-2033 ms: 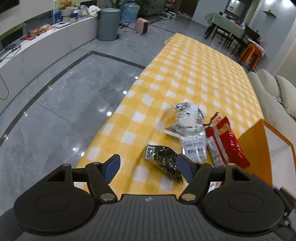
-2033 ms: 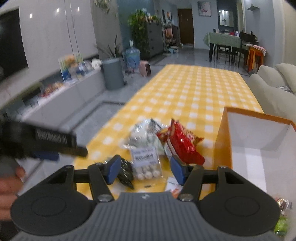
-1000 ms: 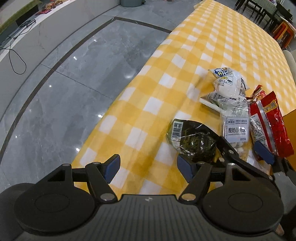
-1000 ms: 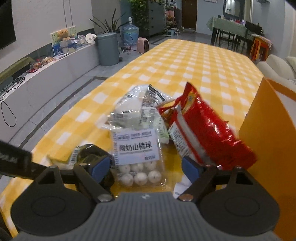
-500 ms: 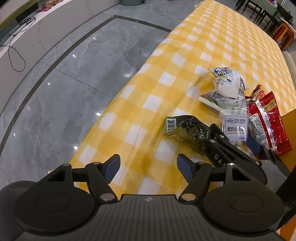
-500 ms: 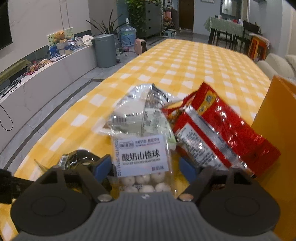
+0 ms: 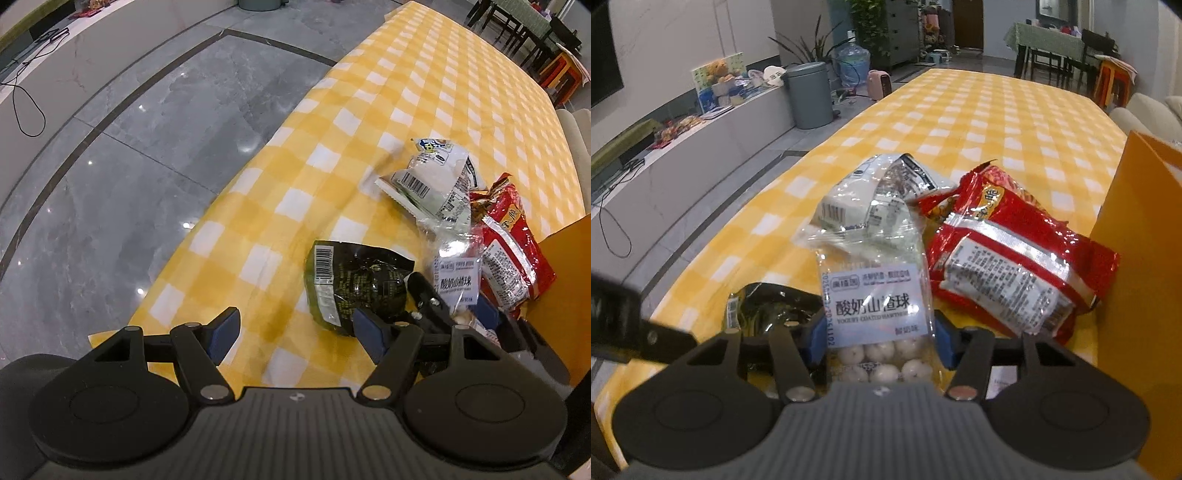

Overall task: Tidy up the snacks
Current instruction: 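Grasp the clear yogurt-ball pack with the right tool while left tool approaches dark seaweed pack, then lift the yogurt-ball pack with the right tool while left tool grasps the dark seaweed pack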

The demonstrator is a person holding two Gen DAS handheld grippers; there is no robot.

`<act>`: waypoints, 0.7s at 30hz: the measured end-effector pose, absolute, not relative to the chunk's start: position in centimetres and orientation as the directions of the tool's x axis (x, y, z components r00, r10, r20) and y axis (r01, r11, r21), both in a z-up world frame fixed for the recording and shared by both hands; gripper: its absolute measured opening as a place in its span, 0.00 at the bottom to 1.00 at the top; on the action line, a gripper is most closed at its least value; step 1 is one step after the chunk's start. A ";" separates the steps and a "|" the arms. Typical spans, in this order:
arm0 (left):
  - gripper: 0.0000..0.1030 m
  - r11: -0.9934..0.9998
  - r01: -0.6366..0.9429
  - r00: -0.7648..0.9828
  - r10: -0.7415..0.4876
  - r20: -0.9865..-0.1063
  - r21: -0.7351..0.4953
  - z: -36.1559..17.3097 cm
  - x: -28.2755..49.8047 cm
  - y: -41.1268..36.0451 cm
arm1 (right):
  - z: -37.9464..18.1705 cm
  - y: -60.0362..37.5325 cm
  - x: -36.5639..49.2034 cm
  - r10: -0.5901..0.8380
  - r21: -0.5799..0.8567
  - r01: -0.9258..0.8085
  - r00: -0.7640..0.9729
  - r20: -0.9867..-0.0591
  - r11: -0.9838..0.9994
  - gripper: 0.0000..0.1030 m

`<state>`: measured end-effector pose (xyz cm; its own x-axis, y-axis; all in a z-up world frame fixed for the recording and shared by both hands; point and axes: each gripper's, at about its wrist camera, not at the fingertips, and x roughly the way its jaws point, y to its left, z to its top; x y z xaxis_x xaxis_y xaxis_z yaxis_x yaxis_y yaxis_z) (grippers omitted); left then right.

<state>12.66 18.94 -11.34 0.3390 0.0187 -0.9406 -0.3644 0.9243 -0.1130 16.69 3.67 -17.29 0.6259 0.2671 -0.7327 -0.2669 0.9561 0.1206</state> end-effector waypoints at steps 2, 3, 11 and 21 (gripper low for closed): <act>0.80 0.925 -0.360 0.341 0.011 -0.940 -0.120 -11.3 12.6 18.8 | -17.1 3.6 16.3 0.269 0.124 -0.265 0.626 -0.732 0.956 0.53; 0.80 0.925 -0.359 0.342 0.005 -0.940 -0.125 -11.3 12.6 18.8 | -17.0 3.6 16.1 0.271 0.126 -0.266 0.627 -0.730 0.956 0.53; 0.80 0.920 -0.359 0.337 -0.031 -0.941 -0.158 -11.2 12.5 18.9 | -15.4 2.9 14.7 0.290 0.139 -0.274 0.647 -0.705 0.952 0.53; 0.80 0.896 -0.383 0.384 -0.065 -0.921 -0.223 -9.4 11.1 19.8 | -10.7 -0.1 12.6 0.302 0.181 -0.244 0.708 -0.638 0.953 0.53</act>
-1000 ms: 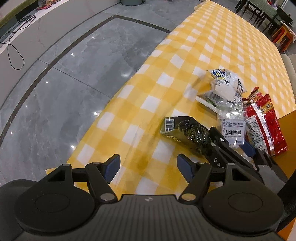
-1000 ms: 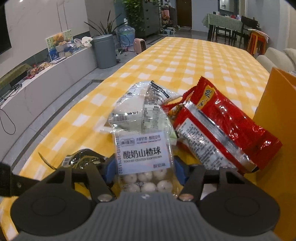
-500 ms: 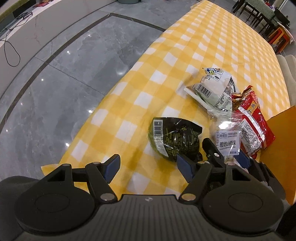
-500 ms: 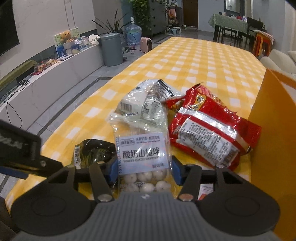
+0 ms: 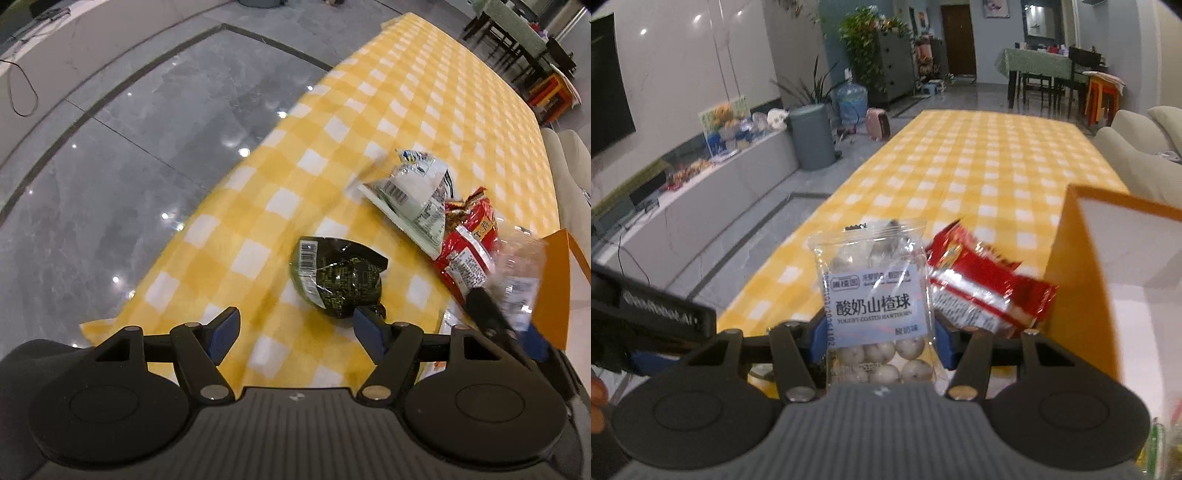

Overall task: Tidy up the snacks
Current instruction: 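Lift the yogurt-ball pack with the right tool while left tool grasps the dark seaweed pack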

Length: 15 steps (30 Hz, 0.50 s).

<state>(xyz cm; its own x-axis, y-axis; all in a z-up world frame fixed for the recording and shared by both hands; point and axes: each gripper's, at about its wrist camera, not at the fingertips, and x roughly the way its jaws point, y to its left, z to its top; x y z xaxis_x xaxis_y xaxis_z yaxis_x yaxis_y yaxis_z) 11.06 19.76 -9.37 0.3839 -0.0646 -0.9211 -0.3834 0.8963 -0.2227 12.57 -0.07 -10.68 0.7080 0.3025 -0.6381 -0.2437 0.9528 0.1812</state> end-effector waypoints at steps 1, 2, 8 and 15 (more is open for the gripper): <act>0.80 0.899 -0.377 0.397 -0.061 -0.916 -0.223 -8.9 10.9 19.7 | -10.3 -0.3 12.3 0.304 0.184 -0.243 0.714 -0.630 0.952 0.53; 0.80 0.904 -0.366 0.408 -0.058 -0.911 -0.222 -8.4 10.6 19.4 | -9.9 -0.6 12.0 0.307 0.189 -0.243 0.721 -0.621 0.951 0.53; 0.80 0.916 -0.285 0.406 -0.152 -0.901 -0.283 -6.2 10.4 18.0 | -7.8 -2.9 10.4 0.306 0.219 -0.216 0.747 -0.591 0.951 0.53; 0.82 0.906 -0.272 0.397 -0.201 -0.896 -0.324 -6.2 12.0 16.2 | -5.7 -5.4 9.0 0.305 0.237 -0.204 0.778 -0.550 0.950 0.54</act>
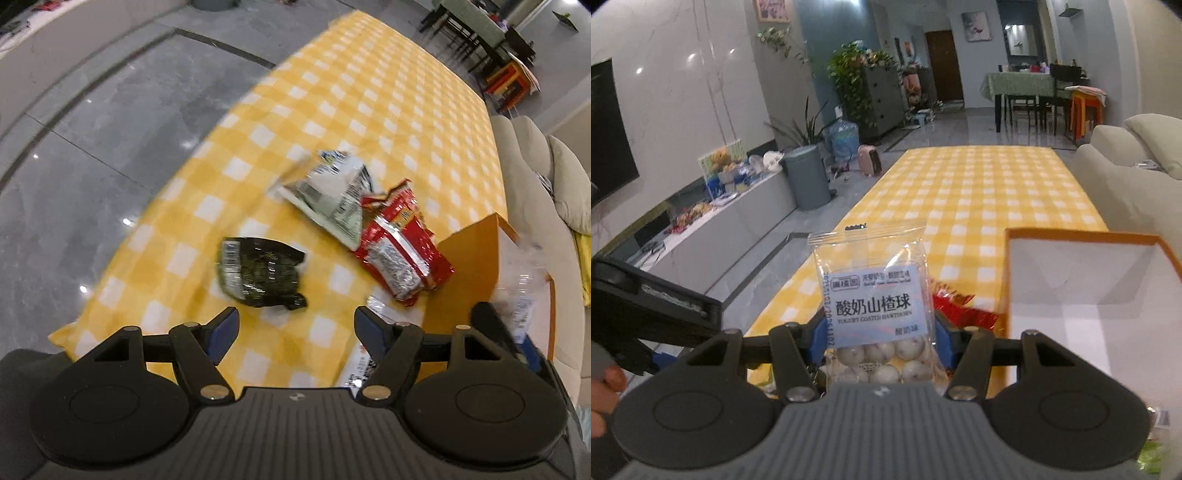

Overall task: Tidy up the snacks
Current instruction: 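Lift the yogurt-ball pack with the right tool while left tool grasps the dark seaweed pack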

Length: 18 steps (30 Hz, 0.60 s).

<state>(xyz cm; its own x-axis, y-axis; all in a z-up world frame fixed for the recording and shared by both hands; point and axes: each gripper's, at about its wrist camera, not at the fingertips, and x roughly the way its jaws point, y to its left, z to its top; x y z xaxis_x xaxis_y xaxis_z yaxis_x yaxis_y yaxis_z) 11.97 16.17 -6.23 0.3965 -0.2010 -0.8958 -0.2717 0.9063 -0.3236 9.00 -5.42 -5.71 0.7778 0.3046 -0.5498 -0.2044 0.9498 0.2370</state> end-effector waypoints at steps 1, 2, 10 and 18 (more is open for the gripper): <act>0.82 0.905 -0.275 0.390 -0.205 -0.898 -0.326 -6.7 12.3 16.0 | -5.5 -5.7 9.0 0.301 0.243 -0.197 0.787 -0.539 0.950 0.54; 0.82 0.904 -0.276 0.397 -0.202 -0.895 -0.326 -7.1 12.7 15.8 | -5.4 -6.2 8.9 0.303 0.254 -0.193 0.794 -0.527 0.948 0.54; 0.82 0.916 -0.285 0.425 -0.143 -0.894 -0.282 -11.1 15.5 14.9 | -5.8 -7.1 9.5 0.311 0.294 -0.171 0.784 -0.537 0.940 0.54; 0.81 0.915 -0.307 0.447 -0.102 -0.889 -0.260 -14.3 16.6 15.7 | -8.1 -6.2 10.5 0.338 0.314 -0.187 0.768 -0.545 0.931 0.54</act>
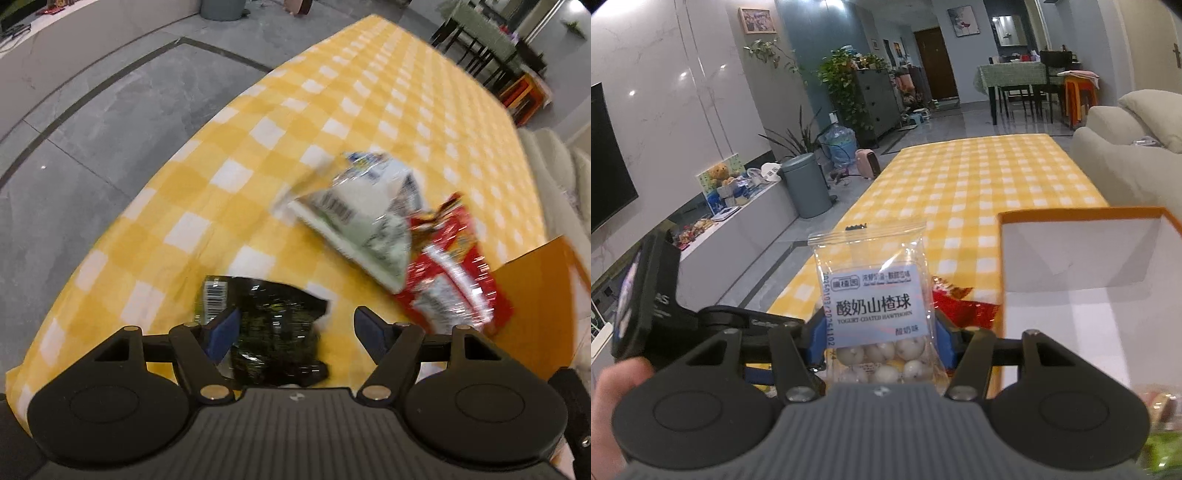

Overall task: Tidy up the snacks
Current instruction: 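Lift the yogurt-ball pack with the right tool while left tool grasps the dark seaweed pack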

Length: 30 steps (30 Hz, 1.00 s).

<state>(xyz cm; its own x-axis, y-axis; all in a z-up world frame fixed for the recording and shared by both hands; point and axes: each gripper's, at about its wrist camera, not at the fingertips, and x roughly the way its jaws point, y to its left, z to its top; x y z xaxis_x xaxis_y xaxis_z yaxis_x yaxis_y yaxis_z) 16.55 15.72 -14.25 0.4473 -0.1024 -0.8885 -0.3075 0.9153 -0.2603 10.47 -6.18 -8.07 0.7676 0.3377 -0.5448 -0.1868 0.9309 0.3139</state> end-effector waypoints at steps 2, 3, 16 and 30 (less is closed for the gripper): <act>0.81 0.922 -0.310 0.445 -0.074 -0.892 -0.231 -14.7 16.7 15.7 | -8.9 -5.6 11.0 0.333 0.312 -0.179 0.755 -0.564 0.933 0.54; 0.81 0.926 -0.310 0.439 -0.061 -0.896 -0.214 -14.9 16.9 15.7 | -9.2 -5.3 11.3 0.332 0.306 -0.181 0.750 -0.572 0.935 0.54; 1.00 0.976 -0.213 0.389 0.119 -0.913 0.036 -15.9 17.1 12.3 | -10.6 -4.7 12.6 0.345 0.291 -0.205 0.728 -0.593 0.934 0.55; 0.66 0.973 -0.221 0.395 0.025 -0.919 -0.069 -14.9 16.3 13.5 | -10.3 -4.8 12.4 0.342 0.295 -0.199 0.730 -0.592 0.934 0.55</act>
